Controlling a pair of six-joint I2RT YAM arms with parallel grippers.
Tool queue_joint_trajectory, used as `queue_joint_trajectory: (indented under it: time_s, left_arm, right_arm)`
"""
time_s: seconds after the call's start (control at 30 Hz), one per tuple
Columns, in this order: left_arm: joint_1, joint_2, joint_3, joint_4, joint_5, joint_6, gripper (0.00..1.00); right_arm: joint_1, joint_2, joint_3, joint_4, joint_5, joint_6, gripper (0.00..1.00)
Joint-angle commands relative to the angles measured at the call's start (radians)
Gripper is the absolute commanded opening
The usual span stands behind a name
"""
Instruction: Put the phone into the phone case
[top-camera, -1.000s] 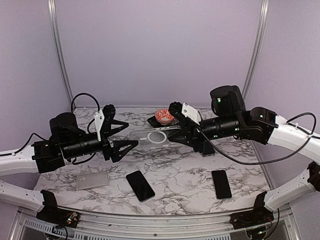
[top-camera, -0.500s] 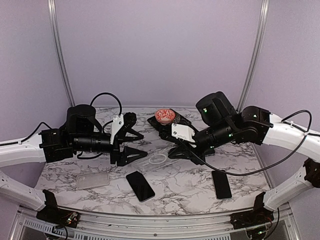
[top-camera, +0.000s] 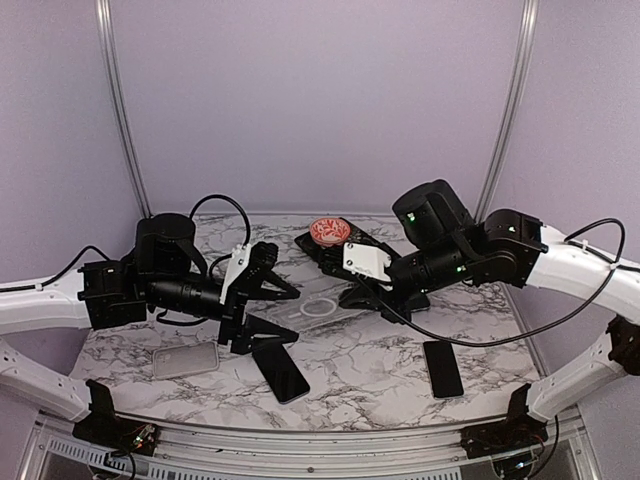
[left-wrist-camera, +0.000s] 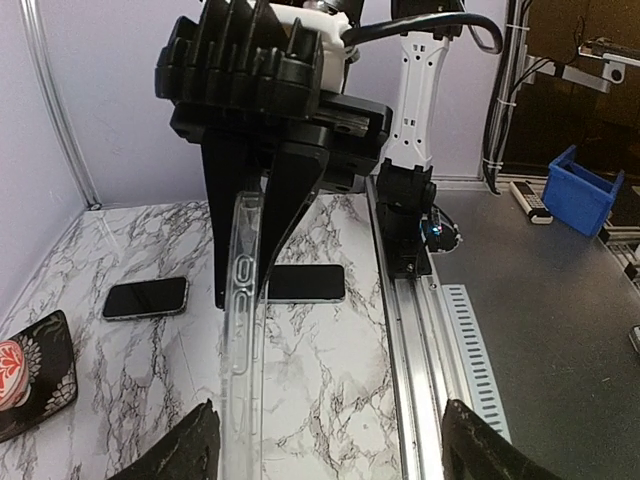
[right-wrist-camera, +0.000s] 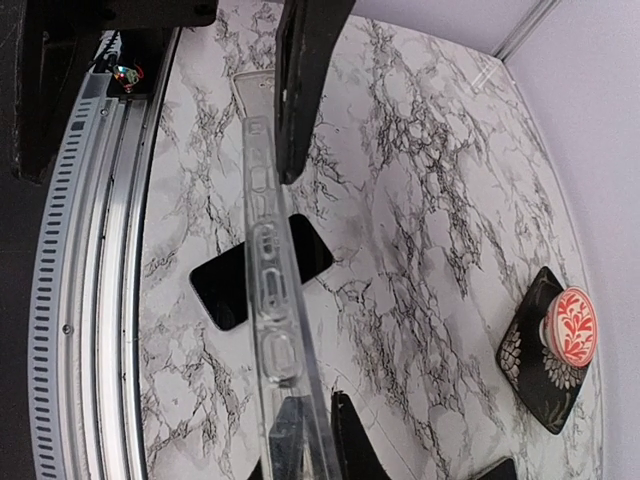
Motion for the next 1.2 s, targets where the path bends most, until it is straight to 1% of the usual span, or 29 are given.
queue_joint_trajectory:
  time_s: [0.0,0.13,0.17,0.2,0.23,0.27,0.3,0.33,0.43,0.47,0.5,0.57,0.6,0.63,0.67,0.77,0.83,0.87,0.93,1.03,1.07,1.1,1.13,1.17]
  left_arm:
    - [-0.008,0.027,0.037,-0.014,-0.017,-0.005,0.75]
    - [-0.019,0.081,0.068,-0.033,-0.184,0.013,0.69]
    - [-0.021,0.098,0.076,-0.032,-0.224,0.019,0.65]
    - [-0.025,0.117,0.087,-0.033,-0.250,0.025,0.60]
    - [-0.029,0.133,0.100,-0.036,-0.266,0.028,0.51]
    - [-0.032,0.144,0.109,-0.036,-0.269,0.030,0.30]
    - [-0.032,0.147,0.111,-0.036,-0.264,0.030,0.11]
    - [-0.035,0.144,0.109,-0.026,-0.255,0.026,0.00]
    - [-0.036,0.091,0.045,0.071,-0.233,-0.008,0.00]
    - [-0.036,0.063,0.007,0.131,-0.239,-0.033,0.00]
    - [-0.035,0.036,-0.029,0.206,-0.250,-0.064,0.00]
    - [-0.034,-0.011,-0.086,0.319,-0.291,-0.126,0.00]
    - [-0.034,-0.030,-0.113,0.386,-0.309,-0.160,0.00]
    - [-0.035,-0.043,-0.147,0.451,-0.321,-0.187,0.00]
    - [-0.034,-0.052,-0.176,0.538,-0.326,-0.242,0.00]
    - [-0.035,-0.052,-0.258,0.832,-0.287,-0.374,0.00]
    - [-0.036,-0.019,-0.287,0.999,-0.239,-0.452,0.00]
    - [-0.035,0.003,-0.292,1.061,-0.217,-0.486,0.00]
    - [-0.036,0.040,-0.291,1.115,-0.201,-0.522,0.00]
    - [-0.036,0.074,-0.289,1.134,-0.204,-0.548,0.00]
    - [-0.036,0.078,-0.291,1.146,-0.205,-0.553,0.00]
    - [-0.036,0.081,-0.292,1.159,-0.205,-0.554,0.00]
    - [-0.037,0.083,-0.292,1.163,-0.205,-0.551,0.00]
    - [-0.037,0.084,-0.290,1.165,-0.207,-0.547,0.00]
  right_arm:
    - [0.002,0.000,0.048,0.047,0.022,-0.001,0.00]
    - [0.005,-0.006,0.051,0.049,-0.032,-0.013,0.00]
    - [0.005,-0.007,0.055,0.049,-0.050,-0.014,0.00]
    - [0.005,-0.006,0.059,0.049,-0.074,-0.015,0.00]
    - [0.006,-0.005,0.065,0.049,-0.092,-0.016,0.00]
    - [0.005,-0.004,0.071,0.050,-0.103,-0.012,0.00]
    - [0.005,-0.005,0.074,0.052,-0.107,-0.010,0.00]
    - [0.005,-0.007,0.070,0.056,-0.103,-0.009,0.00]
    - [0.005,-0.028,0.040,0.090,-0.073,0.008,0.00]
    - [0.005,-0.045,0.026,0.114,-0.051,0.023,0.06]
    - [0.001,-0.063,0.007,0.147,-0.033,0.040,0.22]
    - [-0.016,-0.115,-0.054,0.265,0.005,0.094,0.58]
    - [-0.034,-0.145,-0.107,0.355,0.011,0.149,0.80]
    - [-0.052,-0.177,-0.164,0.469,-0.001,0.236,0.97]
    - [-0.069,-0.204,-0.220,0.583,-0.024,0.308,0.98]
    - [-0.077,-0.237,-0.367,0.917,-0.091,0.487,0.99]
    - [-0.064,-0.222,-0.398,1.072,-0.137,0.549,0.99]
    - [-0.053,-0.211,-0.403,1.116,-0.141,0.572,0.95]
    - [-0.026,-0.186,-0.396,1.175,-0.175,0.581,0.87]
    - [0.008,-0.149,-0.351,1.160,-0.200,0.558,0.76]
    - [0.010,-0.136,-0.339,1.151,-0.201,0.561,0.69]
    - [0.009,-0.125,-0.328,1.138,-0.204,0.566,0.59]
    - [0.010,-0.113,-0.319,1.130,-0.209,0.568,0.47]
    - [0.010,-0.103,-0.312,1.118,-0.209,0.570,0.34]
